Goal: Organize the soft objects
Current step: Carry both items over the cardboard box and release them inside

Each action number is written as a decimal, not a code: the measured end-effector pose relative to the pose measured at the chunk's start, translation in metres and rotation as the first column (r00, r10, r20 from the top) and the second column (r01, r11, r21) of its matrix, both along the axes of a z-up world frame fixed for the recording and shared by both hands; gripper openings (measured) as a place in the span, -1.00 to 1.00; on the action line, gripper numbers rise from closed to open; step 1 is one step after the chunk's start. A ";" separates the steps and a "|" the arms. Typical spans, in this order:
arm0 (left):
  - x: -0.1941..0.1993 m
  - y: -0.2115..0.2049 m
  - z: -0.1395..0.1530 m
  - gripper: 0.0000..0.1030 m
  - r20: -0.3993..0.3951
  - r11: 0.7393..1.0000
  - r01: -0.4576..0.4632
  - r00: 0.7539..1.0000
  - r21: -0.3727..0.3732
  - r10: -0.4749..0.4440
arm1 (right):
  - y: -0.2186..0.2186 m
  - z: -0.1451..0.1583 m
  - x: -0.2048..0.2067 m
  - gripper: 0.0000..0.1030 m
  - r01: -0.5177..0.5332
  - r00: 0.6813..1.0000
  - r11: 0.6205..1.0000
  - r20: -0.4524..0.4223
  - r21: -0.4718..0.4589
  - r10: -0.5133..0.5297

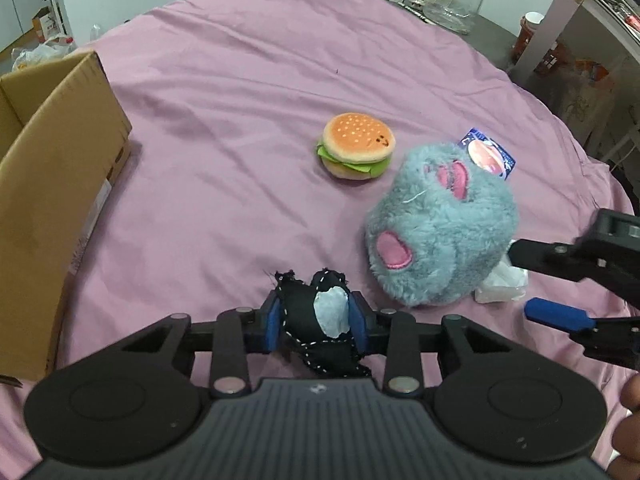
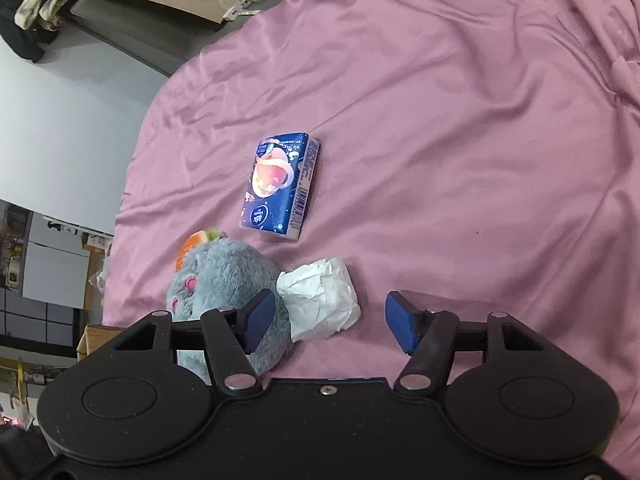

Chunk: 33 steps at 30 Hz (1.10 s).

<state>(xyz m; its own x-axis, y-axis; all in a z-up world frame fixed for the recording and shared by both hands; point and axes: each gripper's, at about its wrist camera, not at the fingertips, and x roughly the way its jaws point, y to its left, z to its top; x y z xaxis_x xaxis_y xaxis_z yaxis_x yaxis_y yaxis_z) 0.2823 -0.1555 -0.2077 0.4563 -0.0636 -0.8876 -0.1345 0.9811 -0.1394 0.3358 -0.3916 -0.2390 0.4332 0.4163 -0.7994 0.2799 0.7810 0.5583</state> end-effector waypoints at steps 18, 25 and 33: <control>-0.020 0.047 0.068 -0.36 0.116 1.000 0.015 0.993 -0.012 -0.013 | 0.010 0.039 -0.018 -0.24 0.024 0.994 0.992 0.113 -0.127 -0.009; -0.021 0.072 0.110 -0.36 0.182 0.996 0.064 0.981 0.058 -0.073 | 0.014 0.065 -0.023 -0.24 0.052 0.984 0.986 0.178 -0.156 -0.024; -0.018 0.103 0.123 -0.36 0.199 0.995 0.048 0.978 0.082 -0.064 | 0.035 0.090 -0.033 -0.24 0.032 0.970 0.978 0.240 -0.205 0.019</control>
<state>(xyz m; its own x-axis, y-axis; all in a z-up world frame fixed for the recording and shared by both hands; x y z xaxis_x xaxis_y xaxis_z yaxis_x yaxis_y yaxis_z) 0.2642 -0.0526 -0.0843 0.6234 -0.0300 -0.7813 -0.0557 0.9950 -0.0826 0.3033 -0.3570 -0.1494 0.6248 0.2502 -0.7396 0.1632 0.8845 0.4371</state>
